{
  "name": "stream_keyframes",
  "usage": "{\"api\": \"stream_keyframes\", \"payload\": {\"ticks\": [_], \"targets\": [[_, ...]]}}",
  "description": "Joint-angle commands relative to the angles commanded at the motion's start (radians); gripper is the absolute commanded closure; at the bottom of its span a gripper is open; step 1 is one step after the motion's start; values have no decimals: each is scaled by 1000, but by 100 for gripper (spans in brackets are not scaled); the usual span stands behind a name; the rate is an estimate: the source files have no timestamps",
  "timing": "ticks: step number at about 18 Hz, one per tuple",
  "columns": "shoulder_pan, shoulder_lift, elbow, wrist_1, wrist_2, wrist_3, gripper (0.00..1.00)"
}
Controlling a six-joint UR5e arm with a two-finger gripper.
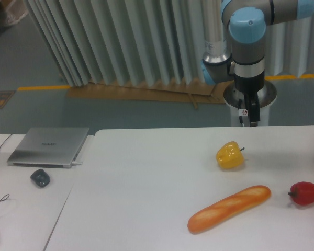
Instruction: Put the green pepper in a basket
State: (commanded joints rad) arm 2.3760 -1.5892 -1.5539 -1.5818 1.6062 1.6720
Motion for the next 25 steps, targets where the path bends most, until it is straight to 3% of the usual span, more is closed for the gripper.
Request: {"api": "stream_keyframes", "payload": {"ticks": [17, 25], "targets": [[0, 2, -5, 26, 1, -2, 0], [25, -8, -11, 92, 5, 2, 0]]}}
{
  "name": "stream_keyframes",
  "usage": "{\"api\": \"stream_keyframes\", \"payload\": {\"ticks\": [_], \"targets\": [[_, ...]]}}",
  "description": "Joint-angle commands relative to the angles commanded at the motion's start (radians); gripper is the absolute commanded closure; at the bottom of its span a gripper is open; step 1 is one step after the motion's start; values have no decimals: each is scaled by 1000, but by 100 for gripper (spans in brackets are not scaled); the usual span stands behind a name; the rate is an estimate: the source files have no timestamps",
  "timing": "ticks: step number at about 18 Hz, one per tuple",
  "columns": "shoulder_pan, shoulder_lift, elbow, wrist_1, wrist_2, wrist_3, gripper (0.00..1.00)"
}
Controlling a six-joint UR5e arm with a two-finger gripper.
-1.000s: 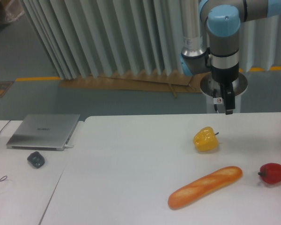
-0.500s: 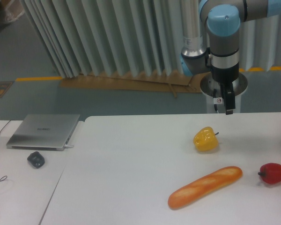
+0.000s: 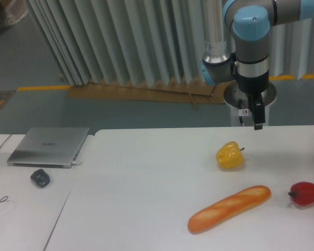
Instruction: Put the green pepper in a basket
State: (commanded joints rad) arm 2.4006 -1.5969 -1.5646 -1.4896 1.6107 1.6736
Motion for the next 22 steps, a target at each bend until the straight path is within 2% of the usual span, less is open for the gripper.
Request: {"api": "stream_keyframes", "payload": {"ticks": [2, 7, 10, 15, 22], "targets": [[14, -5, 0, 18, -2, 9, 0], [64, -31, 2, 23, -2, 35, 0], [97, -51, 6, 81, 2, 95, 0], [101, -83, 23, 92, 3, 129, 0], [143, -110, 17, 276, -5, 158, 0]]}}
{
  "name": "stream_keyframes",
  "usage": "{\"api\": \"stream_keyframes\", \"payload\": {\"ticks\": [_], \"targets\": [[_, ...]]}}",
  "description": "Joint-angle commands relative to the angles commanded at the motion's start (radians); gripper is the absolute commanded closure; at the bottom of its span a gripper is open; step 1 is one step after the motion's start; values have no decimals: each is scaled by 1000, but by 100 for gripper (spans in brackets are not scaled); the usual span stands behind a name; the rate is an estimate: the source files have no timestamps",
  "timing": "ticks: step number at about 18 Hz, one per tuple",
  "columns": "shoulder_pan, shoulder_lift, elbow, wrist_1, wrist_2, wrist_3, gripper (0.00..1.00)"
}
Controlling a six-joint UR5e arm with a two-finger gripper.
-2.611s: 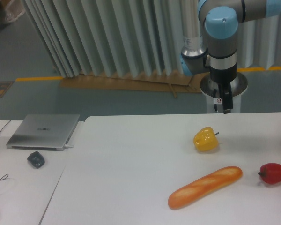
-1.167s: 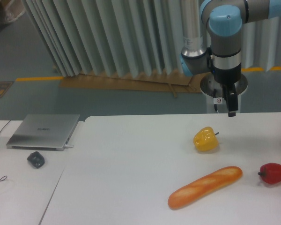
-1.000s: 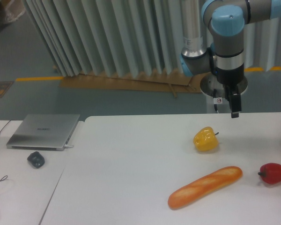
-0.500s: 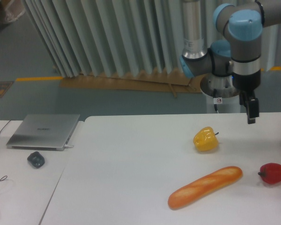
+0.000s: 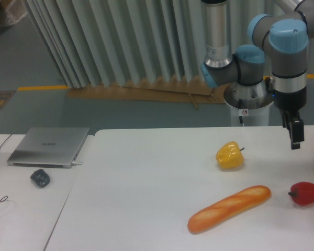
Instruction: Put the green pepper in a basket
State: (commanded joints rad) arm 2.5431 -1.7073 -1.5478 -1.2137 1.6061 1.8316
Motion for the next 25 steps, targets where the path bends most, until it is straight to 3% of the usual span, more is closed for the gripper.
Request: {"api": "stream_keyframes", "payload": {"ticks": [12, 16, 25], "targets": [[166, -83, 43, 45, -52, 208, 0], [190, -124, 49, 78, -52, 216, 0], [261, -209, 57, 80, -83, 250, 0]]}}
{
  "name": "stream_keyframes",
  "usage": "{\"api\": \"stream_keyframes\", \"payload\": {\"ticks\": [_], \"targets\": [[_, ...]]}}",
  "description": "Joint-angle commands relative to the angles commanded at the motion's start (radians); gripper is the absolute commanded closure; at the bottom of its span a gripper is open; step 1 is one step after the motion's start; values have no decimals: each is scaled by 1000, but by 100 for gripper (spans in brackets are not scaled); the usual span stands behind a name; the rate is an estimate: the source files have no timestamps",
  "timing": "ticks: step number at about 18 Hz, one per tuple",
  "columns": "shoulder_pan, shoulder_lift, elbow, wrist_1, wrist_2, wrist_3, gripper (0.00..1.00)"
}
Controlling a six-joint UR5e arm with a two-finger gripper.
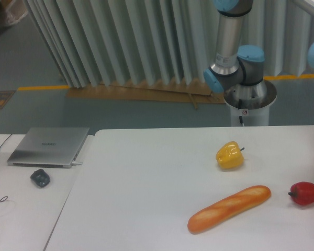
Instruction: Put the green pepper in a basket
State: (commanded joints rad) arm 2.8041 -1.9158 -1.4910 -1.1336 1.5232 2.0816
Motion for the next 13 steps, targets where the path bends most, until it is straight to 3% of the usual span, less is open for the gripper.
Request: {"api": "stream_keyframes", "payload": {"ticks": [4, 13], "targets": [[12, -29, 2, 6, -3, 0, 0], [18, -71, 11, 84, -23, -5, 0]]}}
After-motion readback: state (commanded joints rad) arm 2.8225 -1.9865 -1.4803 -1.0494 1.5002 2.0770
